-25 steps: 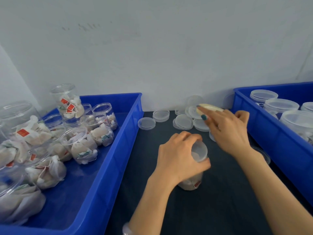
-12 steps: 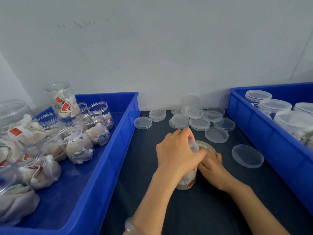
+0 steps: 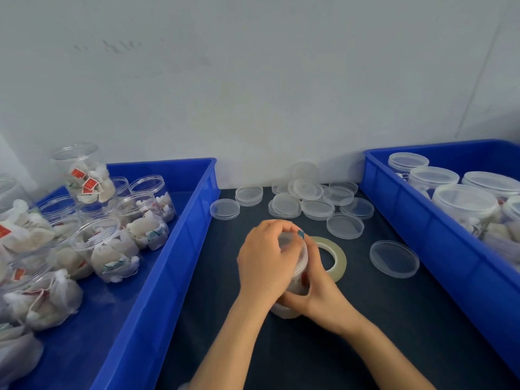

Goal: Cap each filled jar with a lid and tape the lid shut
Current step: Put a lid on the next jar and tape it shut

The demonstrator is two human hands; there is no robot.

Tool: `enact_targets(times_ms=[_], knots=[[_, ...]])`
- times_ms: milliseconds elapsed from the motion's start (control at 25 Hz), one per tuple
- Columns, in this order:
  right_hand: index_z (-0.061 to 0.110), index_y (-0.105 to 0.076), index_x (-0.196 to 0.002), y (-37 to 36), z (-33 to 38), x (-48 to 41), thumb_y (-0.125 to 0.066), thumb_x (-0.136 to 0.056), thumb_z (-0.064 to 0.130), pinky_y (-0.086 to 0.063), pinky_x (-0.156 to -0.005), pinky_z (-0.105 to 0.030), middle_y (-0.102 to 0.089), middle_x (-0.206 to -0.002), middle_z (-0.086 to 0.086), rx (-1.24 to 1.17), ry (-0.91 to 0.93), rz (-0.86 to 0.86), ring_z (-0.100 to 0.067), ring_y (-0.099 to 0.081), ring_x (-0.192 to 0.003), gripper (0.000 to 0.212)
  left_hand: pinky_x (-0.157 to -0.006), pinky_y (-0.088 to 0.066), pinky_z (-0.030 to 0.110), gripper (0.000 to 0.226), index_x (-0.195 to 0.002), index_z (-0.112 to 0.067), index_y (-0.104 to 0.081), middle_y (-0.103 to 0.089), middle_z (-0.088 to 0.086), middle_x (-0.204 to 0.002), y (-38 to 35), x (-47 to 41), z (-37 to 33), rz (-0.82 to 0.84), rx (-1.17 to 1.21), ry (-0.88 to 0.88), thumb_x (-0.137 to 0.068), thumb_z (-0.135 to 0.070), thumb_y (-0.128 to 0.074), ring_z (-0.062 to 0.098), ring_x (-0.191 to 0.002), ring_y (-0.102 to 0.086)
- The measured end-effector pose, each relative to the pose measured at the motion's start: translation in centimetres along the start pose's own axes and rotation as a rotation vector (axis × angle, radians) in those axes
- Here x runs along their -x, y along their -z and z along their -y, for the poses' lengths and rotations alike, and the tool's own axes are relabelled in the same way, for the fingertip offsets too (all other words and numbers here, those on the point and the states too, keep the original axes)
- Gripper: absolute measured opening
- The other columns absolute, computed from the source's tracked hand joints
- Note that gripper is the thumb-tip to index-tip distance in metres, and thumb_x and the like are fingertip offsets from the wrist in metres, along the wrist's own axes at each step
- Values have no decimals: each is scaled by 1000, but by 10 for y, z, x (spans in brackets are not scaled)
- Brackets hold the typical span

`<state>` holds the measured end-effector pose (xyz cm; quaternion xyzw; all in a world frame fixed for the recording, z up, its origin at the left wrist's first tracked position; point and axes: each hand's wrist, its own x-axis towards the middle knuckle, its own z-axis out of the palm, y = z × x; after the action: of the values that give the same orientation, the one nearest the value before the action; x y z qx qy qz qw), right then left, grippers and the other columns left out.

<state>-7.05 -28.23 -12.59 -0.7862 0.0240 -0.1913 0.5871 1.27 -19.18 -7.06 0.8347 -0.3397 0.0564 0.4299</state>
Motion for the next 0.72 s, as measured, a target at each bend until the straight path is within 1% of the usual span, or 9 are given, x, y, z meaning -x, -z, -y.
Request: enact_targets(times_ms=[80, 160, 240, 280, 400, 480, 560, 640, 720], knots=[[30, -30, -144, -3, -3, -1, -84, -77, 15, -45, -99, -19, -57, -132, 14, -12, 23, -60, -11, -55, -127, 87, -88, -47, 22, 20, -98, -36, -63, -64, -25, -106, 0, 5, 8, -57, 247, 1, -88, -19, -65, -2, -105, -58], [32, -35, -142, -3, -6, 1, -85, -76, 20, -47, -100, -22, -56, -133, 11, -7, 32, -95, -13, -55, -127, 84, -83, -50, 22, 20, -97, -29, -62, -67, -20, -103, -3, 13, 17, -96, 498, 56, -89, -11, -60, 1, -102, -61], [33, -39, -139, -4, -6, 2, -86, -73, 26, -47, -103, -29, -54, -133, 10, 38, 46, -155, -14, -53, -127, 82, -79, -49, 18, 13, -102, -24, -60, -66, -15, -102, -9, 20, 26, -76, 677, 111, -92, -22, -52, 4, -98, -63], [36, -41, -137, -4, -6, 3, -87, -70, 30, -47, -102, -30, -55, -131, 13, 86, 62, -191, -12, -52, -127, 81, -81, -49, 18, 22, -108, -23, -60, -66, -14, -104, -11, 23, 31, -59, 726, 123, -93, -31, -46, 5, -100, -63], [50, -46, -127, 1, 2, 6, -89, -62, 41, -48, -91, -16, -58, -125, 25, 234, 63, -279, 0, -55, -119, 78, -90, -47, 14, 40, -123, -23, -60, -67, -14, -117, -11, 26, 42, 20, 766, 94, -102, -43, -32, 2, -112, -61], [50, -49, -124, 7, 6, 9, -89, -58, 45, -50, -86, -14, -59, -121, 29, 272, 49, -288, 4, -57, -115, 77, -85, -44, 6, 40, -122, -29, -60, -68, -25, -113, -10, 27, 44, 96, 741, 119, -106, -45, -27, -9, -109, -60], [39, -55, -123, 20, 12, 7, -89, -58, 41, -52, -83, -17, -65, -116, 22, 166, 43, -359, 1, -62, -108, 74, -79, -47, 6, 35, -112, -34, -63, -71, -29, -100, -11, 27, 44, 184, 686, 213, -103, -41, -30, -10, -99, -64], [25, -61, -120, 42, 24, 1, -90, -62, 33, -54, -74, -17, -73, -108, 11, -115, 61, -488, -2, -69, -96, 65, -85, -54, 19, 32, -112, -27, -66, -75, -16, -101, -14, 27, 49, 242, 670, 282, -106, -33, -35, 3, -98, -69], [20, -64, -110, 74, 41, -8, -79, -69, 29, -55, -68, -20, -76, -94, 8, -324, 89, -766, -4, -71, -83, 45, -87, -56, 28, 29, -112, -21, -68, -75, -9, -105, -13, 26, 53, 237, 683, 330, -107, -25, -39, 8, -98, -70]])
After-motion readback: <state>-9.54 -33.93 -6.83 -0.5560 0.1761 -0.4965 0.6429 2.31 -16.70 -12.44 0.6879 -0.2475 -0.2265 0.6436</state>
